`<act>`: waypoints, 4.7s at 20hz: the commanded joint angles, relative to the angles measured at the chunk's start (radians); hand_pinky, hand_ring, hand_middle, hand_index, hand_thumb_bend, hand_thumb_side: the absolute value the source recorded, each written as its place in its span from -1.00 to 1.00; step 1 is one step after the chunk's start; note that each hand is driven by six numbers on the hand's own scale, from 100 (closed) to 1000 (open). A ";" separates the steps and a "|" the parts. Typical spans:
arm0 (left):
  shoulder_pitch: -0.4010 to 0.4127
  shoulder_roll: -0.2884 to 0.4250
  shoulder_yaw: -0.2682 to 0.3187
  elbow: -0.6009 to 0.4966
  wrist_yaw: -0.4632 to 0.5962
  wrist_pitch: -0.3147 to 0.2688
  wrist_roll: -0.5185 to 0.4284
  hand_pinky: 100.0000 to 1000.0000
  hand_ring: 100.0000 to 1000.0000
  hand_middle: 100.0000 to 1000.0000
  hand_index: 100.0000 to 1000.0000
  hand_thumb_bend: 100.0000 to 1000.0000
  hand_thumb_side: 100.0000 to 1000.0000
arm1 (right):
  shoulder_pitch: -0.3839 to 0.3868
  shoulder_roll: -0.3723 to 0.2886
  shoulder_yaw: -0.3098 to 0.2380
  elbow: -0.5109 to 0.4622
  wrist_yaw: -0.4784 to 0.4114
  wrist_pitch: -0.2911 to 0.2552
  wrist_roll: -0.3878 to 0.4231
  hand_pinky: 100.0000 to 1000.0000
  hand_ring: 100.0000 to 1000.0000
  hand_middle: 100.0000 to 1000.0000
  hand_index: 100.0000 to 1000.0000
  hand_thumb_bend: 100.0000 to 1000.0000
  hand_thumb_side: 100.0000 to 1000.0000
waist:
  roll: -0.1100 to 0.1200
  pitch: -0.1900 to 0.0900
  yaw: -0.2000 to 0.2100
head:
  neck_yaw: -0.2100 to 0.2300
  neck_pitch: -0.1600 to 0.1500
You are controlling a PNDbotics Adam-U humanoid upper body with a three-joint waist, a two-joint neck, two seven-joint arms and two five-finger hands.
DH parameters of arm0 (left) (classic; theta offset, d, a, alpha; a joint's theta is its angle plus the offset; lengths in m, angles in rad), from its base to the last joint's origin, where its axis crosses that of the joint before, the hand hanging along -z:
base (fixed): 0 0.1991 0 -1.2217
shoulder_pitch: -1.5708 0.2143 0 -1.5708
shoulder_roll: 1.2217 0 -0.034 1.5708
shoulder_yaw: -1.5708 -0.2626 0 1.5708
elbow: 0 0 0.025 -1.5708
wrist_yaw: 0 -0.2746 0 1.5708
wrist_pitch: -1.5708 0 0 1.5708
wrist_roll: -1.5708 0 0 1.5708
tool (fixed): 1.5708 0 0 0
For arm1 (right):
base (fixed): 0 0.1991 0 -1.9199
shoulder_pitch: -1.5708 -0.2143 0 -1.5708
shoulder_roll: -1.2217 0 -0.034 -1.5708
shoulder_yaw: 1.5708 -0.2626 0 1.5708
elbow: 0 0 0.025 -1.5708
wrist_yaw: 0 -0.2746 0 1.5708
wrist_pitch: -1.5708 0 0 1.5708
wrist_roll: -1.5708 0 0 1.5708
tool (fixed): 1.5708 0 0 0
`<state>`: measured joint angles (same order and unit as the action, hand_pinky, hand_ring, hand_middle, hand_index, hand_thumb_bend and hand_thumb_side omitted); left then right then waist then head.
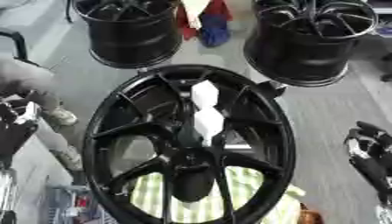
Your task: Pull the pin out of the wheel hub.
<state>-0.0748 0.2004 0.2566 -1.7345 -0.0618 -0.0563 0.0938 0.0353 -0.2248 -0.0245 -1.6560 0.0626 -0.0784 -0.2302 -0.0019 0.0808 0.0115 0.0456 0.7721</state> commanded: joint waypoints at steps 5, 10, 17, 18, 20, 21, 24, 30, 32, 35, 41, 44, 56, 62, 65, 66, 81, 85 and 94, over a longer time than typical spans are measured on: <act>-0.006 0.015 0.003 -0.023 -0.005 -0.001 -0.006 0.21 0.17 0.31 0.55 -0.66 -0.58 | -0.009 -0.012 -0.007 -0.024 0.000 0.001 -0.004 0.37 0.14 0.30 0.57 -1.00 -0.52 | 0.001 -0.006 -0.002 | 0.002 -0.002; -0.005 0.017 0.000 -0.023 -0.006 -0.002 -0.011 0.21 0.17 0.30 0.55 -0.66 -0.58 | -0.016 -0.050 -0.010 -0.042 0.005 0.005 -0.003 0.37 0.14 0.30 0.58 -1.00 -0.54 | -0.001 -0.008 0.000 | 0.001 -0.002; -0.004 0.019 -0.011 -0.021 -0.007 -0.004 -0.029 0.21 0.17 0.30 0.56 -0.66 -0.57 | -0.090 -0.290 0.015 -0.166 0.011 0.045 0.058 0.40 0.17 0.32 0.61 -1.00 -0.65 | -0.004 -0.010 0.012 | -0.007 -0.002; -0.005 0.019 -0.013 -0.021 -0.007 -0.004 -0.031 0.21 0.17 0.30 0.56 -0.67 -0.57 | -0.108 -0.333 0.023 -0.191 0.011 0.053 0.076 0.42 0.17 0.33 0.62 -1.00 -0.68 | -0.004 -0.010 0.013 | -0.007 -0.002; -0.005 0.020 -0.016 -0.021 -0.008 -0.005 -0.037 0.21 0.17 0.30 0.56 -0.66 -0.57 | -0.154 -0.424 0.044 -0.246 0.004 0.068 0.126 0.42 0.18 0.34 0.63 -1.00 -0.70 | -0.005 -0.009 0.018 | -0.010 -0.002; -0.006 0.021 -0.018 -0.021 -0.008 -0.006 -0.040 0.21 0.17 0.30 0.56 -0.67 -0.56 | -0.179 -0.469 0.056 -0.274 -0.003 0.075 0.154 0.44 0.20 0.35 0.65 -1.00 -0.73 | -0.005 -0.009 0.021 | -0.011 -0.002; -0.007 0.022 -0.023 -0.023 -0.007 -0.008 -0.048 0.21 0.17 0.30 0.56 -0.67 -0.56 | -0.260 -0.586 0.093 -0.333 -0.032 0.087 0.245 0.46 0.22 0.37 0.67 -1.00 -0.77 | -0.006 -0.007 0.030 | -0.014 -0.002; -0.012 0.022 -0.036 -0.025 -0.009 -0.011 -0.065 0.21 0.16 0.30 0.57 -0.67 -0.56 | -0.442 -0.712 0.186 -0.344 -0.074 0.060 0.439 0.49 0.28 0.42 0.75 -1.00 -0.89 | -0.011 -0.002 0.055 | -0.022 -0.004; -0.014 0.024 -0.041 -0.026 -0.010 -0.013 -0.073 0.20 0.16 0.30 0.57 -0.68 -0.56 | -0.496 -0.722 0.218 -0.344 -0.086 0.053 0.503 0.50 0.30 0.44 0.77 -1.00 -0.88 | -0.014 0.002 0.064 | -0.026 -0.008; -0.018 0.026 -0.047 -0.028 -0.012 -0.014 -0.082 0.20 0.16 0.29 0.57 -0.68 -0.55 | -0.555 -0.721 0.258 -0.344 -0.096 0.048 0.582 0.52 0.33 0.47 0.78 -1.00 -0.81 | -0.019 0.007 0.078 | -0.032 -0.013; -0.023 0.030 -0.056 -0.032 -0.015 -0.017 -0.098 0.20 0.16 0.29 0.57 -0.68 -0.55 | -0.630 -0.698 0.324 -0.344 -0.084 0.074 0.700 0.53 0.38 0.52 0.81 -0.96 -0.62 | -0.027 0.015 0.095 | -0.041 -0.020; -0.025 0.033 -0.058 -0.035 -0.017 -0.018 -0.104 0.20 0.16 0.29 0.58 -0.69 -0.55 | -0.663 -0.682 0.353 -0.344 -0.074 0.091 0.746 0.53 0.41 0.58 0.84 -0.85 -0.58 | -0.029 0.018 0.101 | -0.048 -0.023; -0.029 0.035 -0.062 -0.039 -0.018 -0.023 -0.120 0.20 0.16 0.29 0.58 -0.68 -0.54 | -0.770 -0.588 0.442 -0.317 -0.039 0.093 0.895 0.60 0.62 0.75 0.88 -0.70 -0.63 | -0.034 0.022 0.119 | -0.067 -0.025; -0.030 0.033 -0.066 -0.038 -0.020 -0.025 -0.128 0.20 0.16 0.29 0.58 -0.68 -0.53 | -0.790 -0.545 0.475 -0.264 -0.003 0.079 0.929 0.61 0.65 0.77 0.89 -0.69 -0.62 | -0.036 0.025 0.128 | -0.070 -0.025; -0.032 0.031 -0.067 -0.037 -0.020 -0.025 -0.131 0.20 0.16 0.29 0.58 -0.68 -0.53 | -0.798 -0.523 0.491 -0.232 0.013 0.070 0.937 0.61 0.64 0.76 0.89 -0.69 -0.59 | -0.036 0.027 0.132 | -0.070 -0.024; -0.032 0.031 -0.067 -0.037 -0.020 -0.025 -0.133 0.20 0.16 0.29 0.58 -0.68 -0.53 | -0.799 -0.517 0.495 -0.223 0.017 0.067 0.939 0.61 0.64 0.75 0.89 -0.69 -0.59 | -0.036 0.027 0.133 | -0.070 -0.025; -0.035 0.028 -0.070 -0.037 -0.020 -0.027 -0.141 0.20 0.16 0.30 0.58 -0.69 -0.53 | -0.821 -0.452 0.531 -0.099 0.061 0.032 0.940 0.60 0.62 0.72 0.87 -0.71 -0.54 | -0.035 0.029 0.146 | -0.075 -0.023; -0.037 0.028 -0.070 -0.037 -0.019 -0.028 -0.142 0.20 0.17 0.30 0.58 -0.69 -0.53 | -0.825 -0.439 0.539 -0.078 0.072 0.026 0.945 0.60 0.60 0.70 0.86 -0.71 -0.54 | -0.035 0.029 0.150 | -0.077 -0.022; -0.039 0.029 -0.072 -0.037 -0.018 -0.028 -0.146 0.20 0.17 0.30 0.58 -0.70 -0.52 | -0.819 -0.421 0.551 -0.030 0.102 0.009 0.953 0.59 0.56 0.63 0.84 -0.71 -0.52 | -0.036 0.030 0.154 | -0.075 -0.021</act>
<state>-0.0988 0.2103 0.1877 -1.7497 -0.0795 -0.0831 -0.0477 -0.7690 -0.6361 0.5331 -1.6889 0.1560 -0.0652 0.7231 -0.0417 0.1198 0.1654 -0.0299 0.7546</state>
